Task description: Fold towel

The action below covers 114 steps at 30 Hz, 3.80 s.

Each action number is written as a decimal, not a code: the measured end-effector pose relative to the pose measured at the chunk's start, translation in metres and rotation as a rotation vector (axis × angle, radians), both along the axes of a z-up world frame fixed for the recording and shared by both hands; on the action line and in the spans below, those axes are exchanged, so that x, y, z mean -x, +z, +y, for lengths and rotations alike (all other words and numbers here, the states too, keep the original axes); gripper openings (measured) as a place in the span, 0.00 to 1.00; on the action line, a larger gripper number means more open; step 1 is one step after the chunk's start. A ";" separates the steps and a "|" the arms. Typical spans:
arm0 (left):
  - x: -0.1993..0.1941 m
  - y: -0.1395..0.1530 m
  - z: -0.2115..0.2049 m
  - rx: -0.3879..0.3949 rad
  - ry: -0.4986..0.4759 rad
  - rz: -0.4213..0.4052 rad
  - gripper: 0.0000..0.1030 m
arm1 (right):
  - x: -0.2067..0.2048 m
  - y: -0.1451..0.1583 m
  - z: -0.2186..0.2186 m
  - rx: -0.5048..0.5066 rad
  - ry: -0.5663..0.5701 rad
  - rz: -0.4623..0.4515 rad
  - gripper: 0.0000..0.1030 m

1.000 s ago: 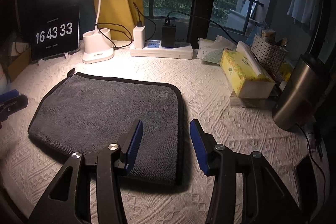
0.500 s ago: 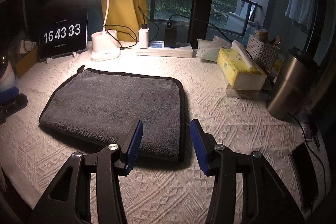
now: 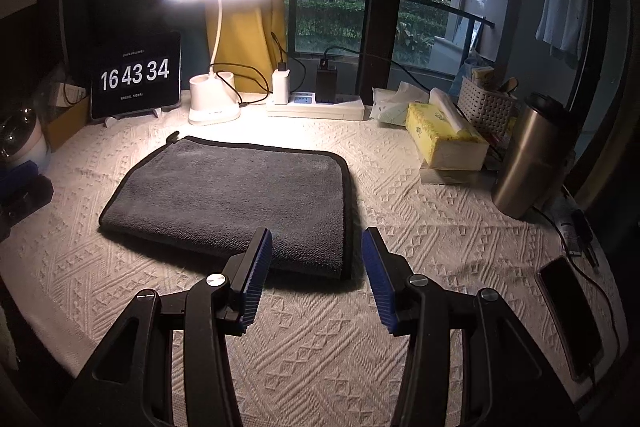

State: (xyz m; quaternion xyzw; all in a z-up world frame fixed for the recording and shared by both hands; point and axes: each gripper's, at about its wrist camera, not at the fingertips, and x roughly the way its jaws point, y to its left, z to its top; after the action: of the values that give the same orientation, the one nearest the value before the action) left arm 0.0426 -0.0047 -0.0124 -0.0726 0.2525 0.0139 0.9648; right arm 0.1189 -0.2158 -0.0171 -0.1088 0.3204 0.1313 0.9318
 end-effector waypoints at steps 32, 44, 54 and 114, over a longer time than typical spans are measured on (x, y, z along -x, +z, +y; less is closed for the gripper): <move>0.094 0.008 -0.012 0.000 -0.017 -0.212 0.89 | 0.098 0.020 -0.005 -0.061 0.012 -0.156 0.48; 0.121 0.000 -0.015 -0.016 -0.027 -0.256 0.94 | 0.139 0.013 0.000 -0.089 0.032 -0.196 0.49; 0.143 -0.002 -0.012 -0.076 0.013 -0.285 0.94 | 0.160 0.012 0.004 -0.069 0.043 -0.238 0.54; 0.141 -0.003 -0.006 -0.089 0.071 -0.277 0.94 | 0.162 0.015 0.010 -0.074 0.072 -0.227 0.55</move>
State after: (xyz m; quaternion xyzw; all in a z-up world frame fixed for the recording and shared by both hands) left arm -0.0984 -0.0104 -0.0156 -0.0397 0.1133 0.0491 0.9916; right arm -0.0431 -0.2060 -0.0022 -0.1000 0.2036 0.1630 0.9602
